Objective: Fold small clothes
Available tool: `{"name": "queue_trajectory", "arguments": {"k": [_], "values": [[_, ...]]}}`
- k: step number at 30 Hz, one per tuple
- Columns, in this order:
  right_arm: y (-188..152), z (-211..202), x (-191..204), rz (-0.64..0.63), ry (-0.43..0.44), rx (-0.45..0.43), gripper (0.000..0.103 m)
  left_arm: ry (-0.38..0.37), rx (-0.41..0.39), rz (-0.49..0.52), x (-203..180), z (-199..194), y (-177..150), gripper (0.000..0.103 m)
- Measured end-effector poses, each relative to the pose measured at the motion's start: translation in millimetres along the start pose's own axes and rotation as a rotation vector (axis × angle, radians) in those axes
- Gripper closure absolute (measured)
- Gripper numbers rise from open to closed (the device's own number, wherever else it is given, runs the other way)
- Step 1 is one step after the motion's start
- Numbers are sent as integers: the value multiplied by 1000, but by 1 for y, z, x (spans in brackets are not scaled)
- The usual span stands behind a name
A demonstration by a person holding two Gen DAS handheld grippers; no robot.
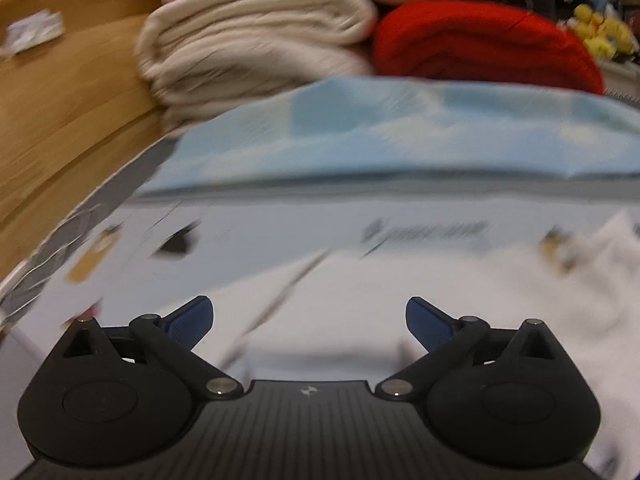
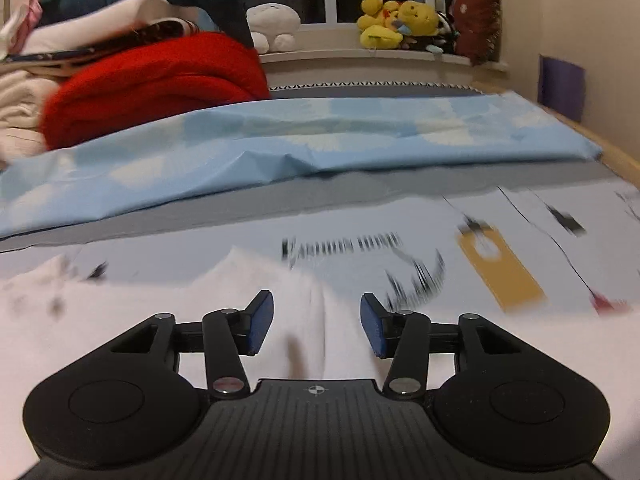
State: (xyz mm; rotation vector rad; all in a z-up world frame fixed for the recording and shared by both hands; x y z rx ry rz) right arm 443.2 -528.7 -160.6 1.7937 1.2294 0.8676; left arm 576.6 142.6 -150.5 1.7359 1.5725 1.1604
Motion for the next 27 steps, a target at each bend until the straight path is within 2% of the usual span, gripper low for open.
{"name": "queue_trajectory", "arguments": {"k": [3,7,10,12,13,14,15,16,18,20,22,27], "values": [[-26,-60,2,63,9,65,44,24,28,-4,46,-13,-31,0],[-73,-109,24,152,53,213,43,14,64,45,72,-6,-59,0],[-95,-132,48,155,76,228,42,44,101,108,81,13,-72,0],[-106,-137,63,150,79,220,41,65,98,47,91,22,-71,1],[-112,-136,68,157,78,228,41,80,122,-8,98,28,-72,16],[-119,-135,73,167,83,246,41,69,146,-82,104,34,-69,58],[-125,-134,77,176,92,256,41,42,170,-154,110,37,-64,77],[-130,-131,80,171,92,261,41,50,198,-190,117,40,-59,91],[-135,-119,85,129,69,245,41,52,231,-201,127,37,-41,91],[-133,-119,91,64,68,212,42,47,222,-220,146,22,-11,91],[-134,-116,92,54,79,208,41,55,219,-262,168,7,18,91],[-134,-118,93,17,99,200,41,134,221,-345,218,-15,67,91]]}}
Point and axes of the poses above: each gripper's, at about its wrist camera, not at the fingertips, and z roughly the way its jaws point, x to its left, y to its top, the point moved 9 cm from there along z, roughly the way its jaws point, and after that the axes turned 8 degrees about -x, right-handed, at the moved point
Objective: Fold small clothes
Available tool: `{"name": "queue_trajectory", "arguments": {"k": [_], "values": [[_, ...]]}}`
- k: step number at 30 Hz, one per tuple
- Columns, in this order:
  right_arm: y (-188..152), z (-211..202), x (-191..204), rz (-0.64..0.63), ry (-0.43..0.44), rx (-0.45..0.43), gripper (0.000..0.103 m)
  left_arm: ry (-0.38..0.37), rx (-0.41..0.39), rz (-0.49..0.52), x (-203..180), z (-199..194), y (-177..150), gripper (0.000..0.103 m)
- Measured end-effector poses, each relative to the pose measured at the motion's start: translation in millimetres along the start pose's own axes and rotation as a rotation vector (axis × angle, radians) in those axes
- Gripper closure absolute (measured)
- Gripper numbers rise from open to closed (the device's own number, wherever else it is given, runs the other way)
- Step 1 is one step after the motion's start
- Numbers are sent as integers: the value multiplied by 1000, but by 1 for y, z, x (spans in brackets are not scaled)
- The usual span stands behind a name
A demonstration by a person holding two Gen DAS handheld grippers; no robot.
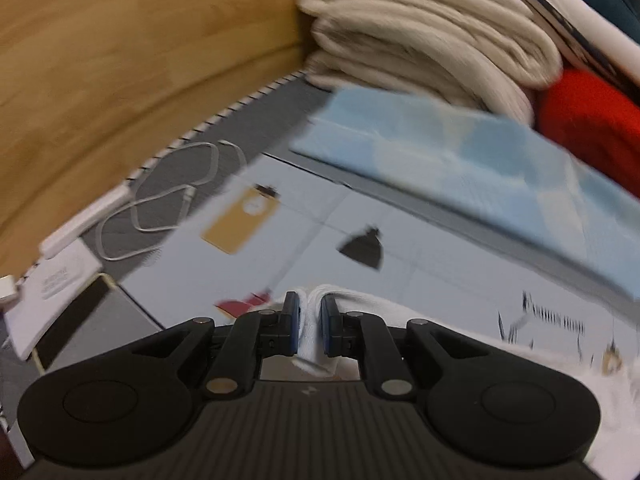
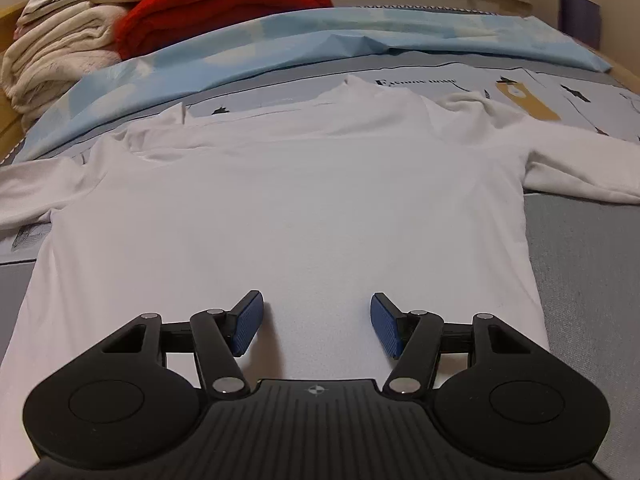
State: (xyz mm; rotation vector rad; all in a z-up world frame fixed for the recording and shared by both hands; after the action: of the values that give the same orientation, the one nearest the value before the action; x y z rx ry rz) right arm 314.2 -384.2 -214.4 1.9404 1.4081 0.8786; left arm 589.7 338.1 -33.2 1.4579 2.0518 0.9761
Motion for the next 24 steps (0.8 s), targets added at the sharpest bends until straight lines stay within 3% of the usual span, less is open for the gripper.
{"name": "queue_trajectory", "arguments": {"k": [4,6,8,10,13,20,22,24], "values": [[1,-1,-2,9,18,5,42,35,22,-35,0,18,6,89],[1,-1,-1,0,19,5,42,105,91,-28,2,44,-14,79],[1,-1,0,-9,20,6,42,211,146,-18,10,67,-40,33],[1,-1,1,-17,25,6,42,282,144,-16,22,78,-57,6],[0,-1,4,-34,41,10,42,305,79,-54,45,74,-73,1],[-1,-3,12,-47,73,19,42,138,49,-372,94,62,-113,1],[-3,-3,12,-51,70,19,42,-7,46,-504,88,63,-121,1],[-3,-2,13,-57,64,16,42,-149,43,-574,72,65,-120,1]]}}
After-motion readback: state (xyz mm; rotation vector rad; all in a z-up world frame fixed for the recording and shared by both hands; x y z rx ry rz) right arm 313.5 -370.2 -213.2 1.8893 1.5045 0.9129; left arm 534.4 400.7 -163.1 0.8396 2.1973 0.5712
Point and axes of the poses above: each gripper's, at about its wrist camera, not at the fingertips, and z roughly the way its jaws point, x to its left, y to its top, the point moved 9 cm from there along z, roughly the way its jaws point, and after that the axes turned 8 degrees about -x, right-handed, at the moved point
